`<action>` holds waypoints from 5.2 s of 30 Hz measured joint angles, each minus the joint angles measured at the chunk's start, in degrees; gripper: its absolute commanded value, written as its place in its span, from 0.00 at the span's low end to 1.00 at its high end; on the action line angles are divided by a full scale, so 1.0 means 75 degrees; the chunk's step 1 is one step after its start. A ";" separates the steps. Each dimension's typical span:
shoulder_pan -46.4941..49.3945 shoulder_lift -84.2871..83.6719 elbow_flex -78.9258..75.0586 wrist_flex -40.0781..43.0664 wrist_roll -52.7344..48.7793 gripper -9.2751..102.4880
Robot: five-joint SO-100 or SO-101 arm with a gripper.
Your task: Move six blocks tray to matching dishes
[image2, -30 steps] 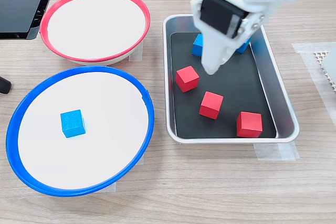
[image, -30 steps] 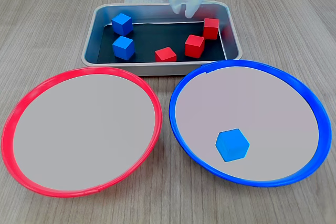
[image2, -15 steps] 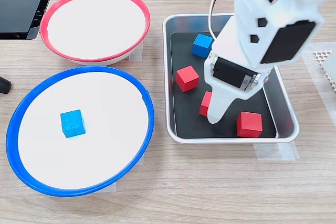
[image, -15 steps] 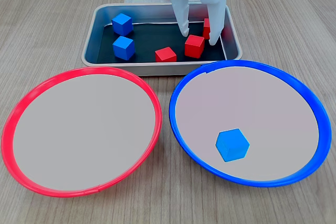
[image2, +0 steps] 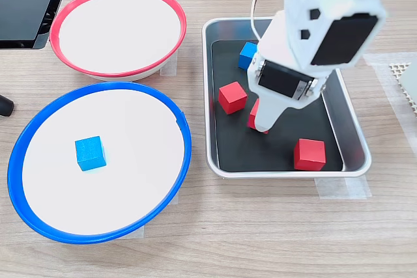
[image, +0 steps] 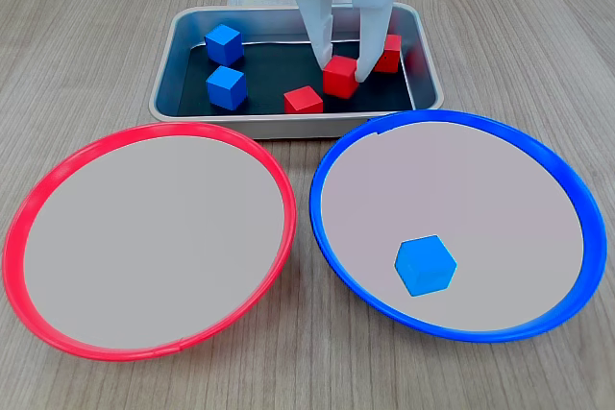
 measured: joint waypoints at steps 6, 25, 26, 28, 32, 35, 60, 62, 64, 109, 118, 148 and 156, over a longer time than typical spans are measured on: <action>0.0633 0.1219 -0.0961 0.1465 0.0152 0.08; 0.2590 -0.3691 -0.5051 -0.2145 0.2273 0.26; 0.2602 -0.3680 -0.5063 -0.1969 0.2285 0.23; 0.2695 -0.3480 -0.5051 -0.1629 0.2285 0.14; 0.2648 -0.2473 -0.4594 -0.0633 0.1512 0.10; 0.2648 -0.1512 -0.3832 0.0316 0.0762 0.12; 0.1406 -0.1840 -0.1266 -0.0668 0.1020 0.22; 0.1418 -0.1863 -0.1254 -0.0668 0.0949 0.19; 0.1348 -0.1875 -0.1254 -0.0668 0.0879 0.15; 0.3328 -0.1477 -0.2613 0.1617 -0.1324 0.32; 0.3703 -0.1711 -0.2098 0.0926 -0.2988 0.29; 0.0328 -0.2004 -0.5180 0.3141 0.1020 0.10; -0.0352 -0.2016 -0.5273 -0.0035 0.3363 0.33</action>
